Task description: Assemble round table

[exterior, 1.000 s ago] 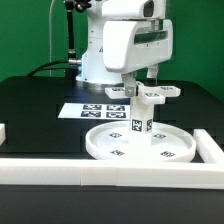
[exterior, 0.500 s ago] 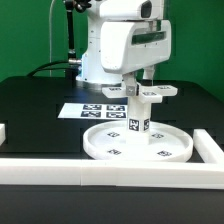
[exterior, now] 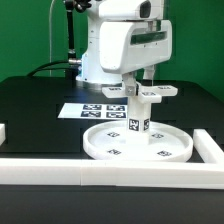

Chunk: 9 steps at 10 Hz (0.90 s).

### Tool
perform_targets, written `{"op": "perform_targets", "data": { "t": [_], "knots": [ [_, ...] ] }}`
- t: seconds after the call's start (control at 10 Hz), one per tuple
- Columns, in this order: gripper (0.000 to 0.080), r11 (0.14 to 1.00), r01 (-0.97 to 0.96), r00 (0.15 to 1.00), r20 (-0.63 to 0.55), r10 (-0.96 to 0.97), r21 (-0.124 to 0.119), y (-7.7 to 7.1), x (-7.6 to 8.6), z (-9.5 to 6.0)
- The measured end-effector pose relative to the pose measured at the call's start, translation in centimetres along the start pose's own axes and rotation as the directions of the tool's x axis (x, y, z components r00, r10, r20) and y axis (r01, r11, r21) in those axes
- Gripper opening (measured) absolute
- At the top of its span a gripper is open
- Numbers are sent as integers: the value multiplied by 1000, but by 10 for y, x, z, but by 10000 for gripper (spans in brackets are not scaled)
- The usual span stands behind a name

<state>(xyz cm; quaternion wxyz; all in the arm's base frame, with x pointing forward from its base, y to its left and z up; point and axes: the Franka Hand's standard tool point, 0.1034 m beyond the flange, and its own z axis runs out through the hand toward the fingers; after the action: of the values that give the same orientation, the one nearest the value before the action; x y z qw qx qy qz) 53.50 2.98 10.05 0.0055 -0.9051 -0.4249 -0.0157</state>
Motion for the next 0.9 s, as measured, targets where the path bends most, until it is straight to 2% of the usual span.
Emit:
{"op": "perform_targets", "data": {
  "t": [0.2,0.4,0.6,0.7,0.9],
  "knots": [
    [443,977,-213,977,-3,213,1,0,0,0],
    [445,903,-429,903,-12,429,-3,-2,0,0],
    [445,761,-649,761,-13,649,9,-8,1,0],
    [445,708,-706,708,-12,706,10,-8,1,0],
    [445,545,-838,545,-18,838,16,-10,3,0]
  ]
}}
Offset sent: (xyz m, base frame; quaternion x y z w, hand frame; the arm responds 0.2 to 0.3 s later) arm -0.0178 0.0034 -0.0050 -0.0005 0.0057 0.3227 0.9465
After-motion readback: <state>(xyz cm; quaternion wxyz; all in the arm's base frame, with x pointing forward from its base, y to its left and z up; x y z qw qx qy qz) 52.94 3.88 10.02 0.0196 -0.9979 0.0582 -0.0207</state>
